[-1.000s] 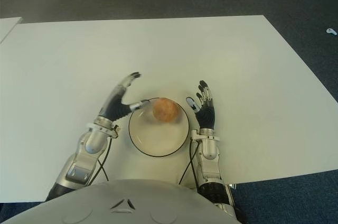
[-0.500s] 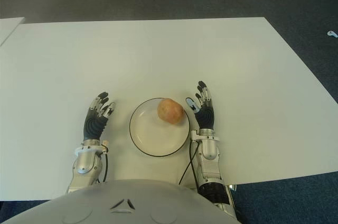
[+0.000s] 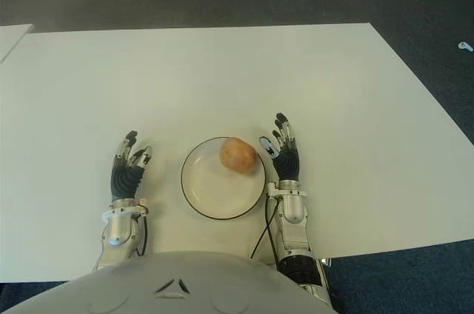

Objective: Put the apples into the plate.

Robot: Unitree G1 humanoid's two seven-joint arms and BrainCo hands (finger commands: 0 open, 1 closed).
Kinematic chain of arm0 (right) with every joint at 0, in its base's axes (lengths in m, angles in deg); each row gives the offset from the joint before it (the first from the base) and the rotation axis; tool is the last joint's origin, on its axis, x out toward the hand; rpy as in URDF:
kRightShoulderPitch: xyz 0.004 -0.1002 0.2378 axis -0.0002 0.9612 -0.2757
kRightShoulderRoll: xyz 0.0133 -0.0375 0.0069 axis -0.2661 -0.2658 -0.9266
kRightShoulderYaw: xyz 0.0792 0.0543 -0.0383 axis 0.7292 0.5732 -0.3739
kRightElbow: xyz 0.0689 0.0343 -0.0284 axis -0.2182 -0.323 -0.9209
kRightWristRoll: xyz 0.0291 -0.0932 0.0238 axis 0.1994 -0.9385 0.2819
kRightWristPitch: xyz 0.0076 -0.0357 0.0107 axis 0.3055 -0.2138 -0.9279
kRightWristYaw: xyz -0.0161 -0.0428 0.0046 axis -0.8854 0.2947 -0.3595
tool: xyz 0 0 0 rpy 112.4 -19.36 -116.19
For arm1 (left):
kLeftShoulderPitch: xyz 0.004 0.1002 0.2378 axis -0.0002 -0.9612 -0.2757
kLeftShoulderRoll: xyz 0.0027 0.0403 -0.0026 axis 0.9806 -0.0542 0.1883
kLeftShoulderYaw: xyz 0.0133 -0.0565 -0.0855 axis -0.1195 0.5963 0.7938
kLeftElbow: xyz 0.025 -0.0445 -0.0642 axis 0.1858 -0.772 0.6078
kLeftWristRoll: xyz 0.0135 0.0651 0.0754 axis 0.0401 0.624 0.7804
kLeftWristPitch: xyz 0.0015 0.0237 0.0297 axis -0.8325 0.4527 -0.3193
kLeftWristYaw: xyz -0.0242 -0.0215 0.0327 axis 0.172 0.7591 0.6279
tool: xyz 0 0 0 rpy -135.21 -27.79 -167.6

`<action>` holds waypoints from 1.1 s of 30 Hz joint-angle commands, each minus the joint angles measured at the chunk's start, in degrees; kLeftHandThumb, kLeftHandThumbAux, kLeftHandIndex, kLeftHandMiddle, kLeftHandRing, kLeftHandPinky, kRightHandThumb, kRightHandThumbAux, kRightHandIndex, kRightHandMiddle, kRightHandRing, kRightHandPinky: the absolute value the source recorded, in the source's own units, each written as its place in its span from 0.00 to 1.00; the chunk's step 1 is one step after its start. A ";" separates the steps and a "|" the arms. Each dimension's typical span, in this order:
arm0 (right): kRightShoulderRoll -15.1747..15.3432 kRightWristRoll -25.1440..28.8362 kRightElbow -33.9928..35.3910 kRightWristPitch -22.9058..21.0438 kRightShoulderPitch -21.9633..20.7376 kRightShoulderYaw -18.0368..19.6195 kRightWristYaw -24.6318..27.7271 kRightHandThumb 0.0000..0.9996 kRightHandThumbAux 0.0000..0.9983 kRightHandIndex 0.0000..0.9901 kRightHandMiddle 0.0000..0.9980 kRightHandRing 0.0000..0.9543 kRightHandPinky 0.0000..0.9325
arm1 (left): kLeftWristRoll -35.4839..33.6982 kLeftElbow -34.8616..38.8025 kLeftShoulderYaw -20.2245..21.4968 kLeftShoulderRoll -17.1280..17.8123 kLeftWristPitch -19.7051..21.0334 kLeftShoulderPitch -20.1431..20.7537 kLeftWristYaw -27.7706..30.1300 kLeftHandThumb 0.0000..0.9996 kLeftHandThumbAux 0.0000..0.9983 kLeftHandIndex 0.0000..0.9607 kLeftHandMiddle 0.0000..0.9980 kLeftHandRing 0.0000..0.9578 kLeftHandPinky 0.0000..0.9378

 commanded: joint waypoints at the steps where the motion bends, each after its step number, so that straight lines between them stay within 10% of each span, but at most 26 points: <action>1: -0.38 1.16 -8.22 -3.49 3.88 0.35 0.77 0.07 0.47 0.00 0.00 0.00 0.00 | 0.01 -5.39 0.13 0.32 -1.08 1.27 -0.07 0.11 0.56 0.17 0.06 0.02 0.03; 16: 0.51 1.82 -8.75 -4.15 2.93 1.16 1.99 0.07 0.47 0.00 0.00 0.00 0.00 | -5.93 -6.70 -3.26 -2.75 -6.90 -1.51 3.99 0.29 0.65 0.31 0.19 0.17 0.27; 24: 1.29 1.64 -7.96 -4.58 3.18 1.14 2.99 0.06 0.46 0.00 0.00 0.00 0.00 | -9.32 -15.15 -3.32 -2.29 -14.15 1.08 7.67 0.28 0.64 0.32 0.22 0.21 0.29; 33: 1.32 1.31 -6.56 -5.05 3.84 1.00 2.93 0.06 0.47 0.00 0.00 0.00 0.00 | -6.93 -16.76 -3.71 -2.04 -13.39 1.59 7.69 0.21 0.61 0.25 0.19 0.19 0.21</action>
